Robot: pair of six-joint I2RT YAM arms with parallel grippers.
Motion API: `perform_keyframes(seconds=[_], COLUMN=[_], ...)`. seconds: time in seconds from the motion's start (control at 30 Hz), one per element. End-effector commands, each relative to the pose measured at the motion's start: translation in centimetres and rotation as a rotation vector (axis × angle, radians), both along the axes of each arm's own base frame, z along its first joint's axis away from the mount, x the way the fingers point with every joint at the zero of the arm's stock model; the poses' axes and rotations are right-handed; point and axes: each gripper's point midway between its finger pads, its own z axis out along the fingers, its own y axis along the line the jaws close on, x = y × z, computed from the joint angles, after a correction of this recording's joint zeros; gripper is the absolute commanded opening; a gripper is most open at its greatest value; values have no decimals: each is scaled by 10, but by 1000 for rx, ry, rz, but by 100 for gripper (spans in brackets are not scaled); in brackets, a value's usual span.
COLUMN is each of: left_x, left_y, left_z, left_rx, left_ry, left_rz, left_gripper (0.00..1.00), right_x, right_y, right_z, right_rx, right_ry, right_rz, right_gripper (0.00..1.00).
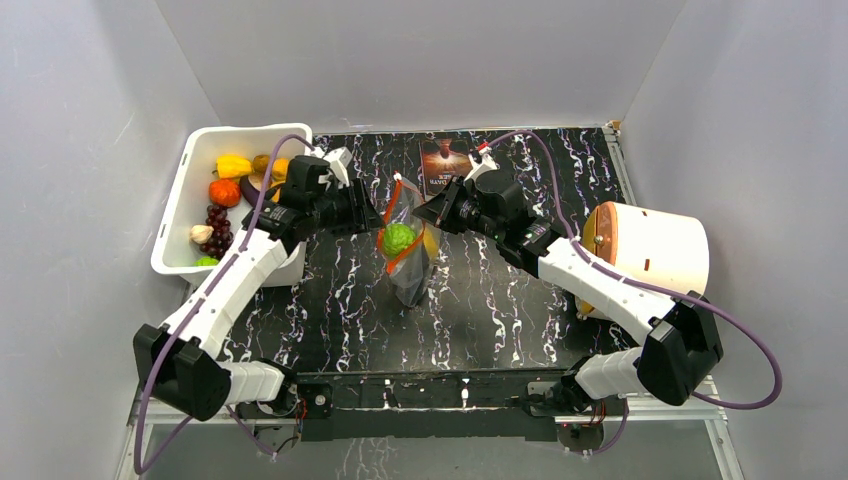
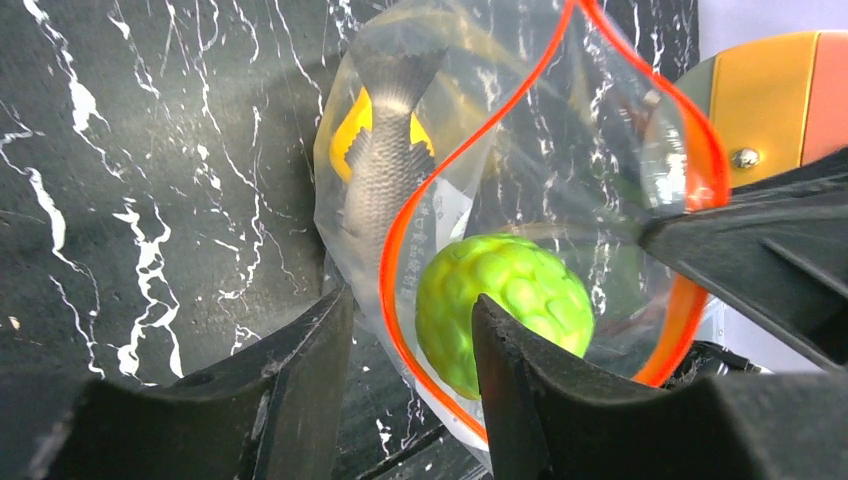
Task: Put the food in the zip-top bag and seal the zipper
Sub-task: Place the fake fruit in the zipper food storage bag.
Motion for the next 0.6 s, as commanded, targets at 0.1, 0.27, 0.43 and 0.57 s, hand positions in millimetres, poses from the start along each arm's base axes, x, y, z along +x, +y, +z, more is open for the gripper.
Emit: perform_keyframes(seconds=[0.1, 0.27, 0.43, 0.57], left_x=[-5, 8, 8, 3], left_y=[-10, -10, -33, -39], left_z=[-14, -21, -15, -29], left_rx=[-42, -22, -147, -178], left_ry=[42, 20, -3, 44], left_rz=[-29, -8, -94, -110], left_gripper=[46, 47, 47, 45], right_x=[1, -2, -8, -10], right_y=[1, 2, 5, 4], right_z=[57, 52, 56, 60], right_rx=[82, 86, 109, 111], right_ry=[-124, -122, -135, -143], right_rz=[3, 17, 50, 55], right_gripper=[0, 0, 0, 0])
